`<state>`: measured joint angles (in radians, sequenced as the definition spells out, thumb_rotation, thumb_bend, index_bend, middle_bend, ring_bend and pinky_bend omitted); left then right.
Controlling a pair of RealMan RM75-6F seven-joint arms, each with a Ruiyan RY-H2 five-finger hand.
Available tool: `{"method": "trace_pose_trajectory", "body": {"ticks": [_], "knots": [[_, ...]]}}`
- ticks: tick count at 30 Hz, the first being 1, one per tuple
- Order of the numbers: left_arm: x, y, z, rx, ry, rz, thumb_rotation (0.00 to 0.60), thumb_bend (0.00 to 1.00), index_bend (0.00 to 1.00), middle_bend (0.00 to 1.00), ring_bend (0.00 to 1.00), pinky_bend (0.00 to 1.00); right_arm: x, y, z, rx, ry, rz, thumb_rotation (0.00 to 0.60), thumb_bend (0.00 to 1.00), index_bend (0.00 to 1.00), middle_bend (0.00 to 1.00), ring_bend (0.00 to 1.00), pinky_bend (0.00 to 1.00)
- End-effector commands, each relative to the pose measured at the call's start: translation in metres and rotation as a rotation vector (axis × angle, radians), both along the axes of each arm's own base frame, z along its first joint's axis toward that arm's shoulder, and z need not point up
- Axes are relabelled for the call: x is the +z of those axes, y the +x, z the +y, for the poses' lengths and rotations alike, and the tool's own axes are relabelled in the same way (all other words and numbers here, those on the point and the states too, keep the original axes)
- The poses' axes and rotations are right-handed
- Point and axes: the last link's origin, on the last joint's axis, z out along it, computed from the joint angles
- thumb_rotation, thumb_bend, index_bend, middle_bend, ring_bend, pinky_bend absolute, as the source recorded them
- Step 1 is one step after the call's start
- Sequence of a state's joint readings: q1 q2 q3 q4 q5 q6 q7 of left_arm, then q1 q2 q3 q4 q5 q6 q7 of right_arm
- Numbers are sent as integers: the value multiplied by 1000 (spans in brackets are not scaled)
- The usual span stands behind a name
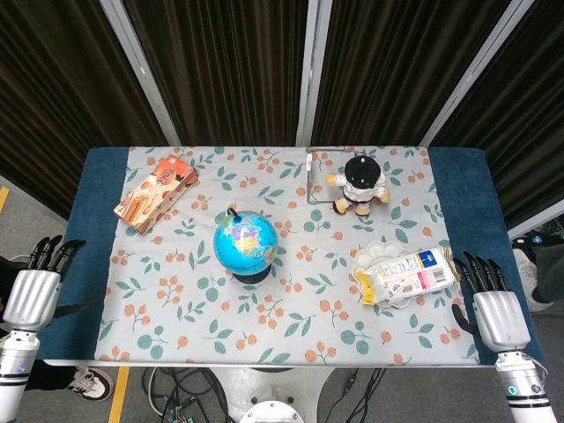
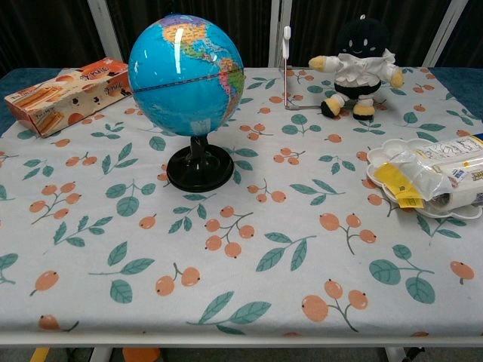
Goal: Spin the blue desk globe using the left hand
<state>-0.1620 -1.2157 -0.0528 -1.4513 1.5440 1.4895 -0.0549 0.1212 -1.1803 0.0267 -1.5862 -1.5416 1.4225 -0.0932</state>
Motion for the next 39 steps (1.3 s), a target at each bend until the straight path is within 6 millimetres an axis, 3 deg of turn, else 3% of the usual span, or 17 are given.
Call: {"method": "trace_pose_trajectory", "body": {"ticks": [1,9,15,22,29,39], "knots": [[0,0,0,1,1,-2,600,44,133,133,13,5,-1,0,0,0,2,1,600,300,0,0,0,0],[-1,3,1,-12,0,-4,600,44,133,133,13,5,4,-1,1,-4,-13,2,600,299,0,0,0,0],[1,24,10,-113,14,-16,600,48,135,136,13,5,3,-2,2,-2,-1,11,600,299,0,0,0,0],[-5,84,40,-327,-22,-6,600,48,135,137,13,5,6,-6,0,-12,-8,14,600,299,0,0,0,0],[-41,151,58,-536,-141,-6,600,49,135,137,13,5,10,-6,-3,-11,-20,19,600,299,0,0,0,0],[-78,192,61,-657,-240,-19,600,48,135,137,13,5,9,-12,-3,-26,-10,11,600,299,0,0,0,0]]}}
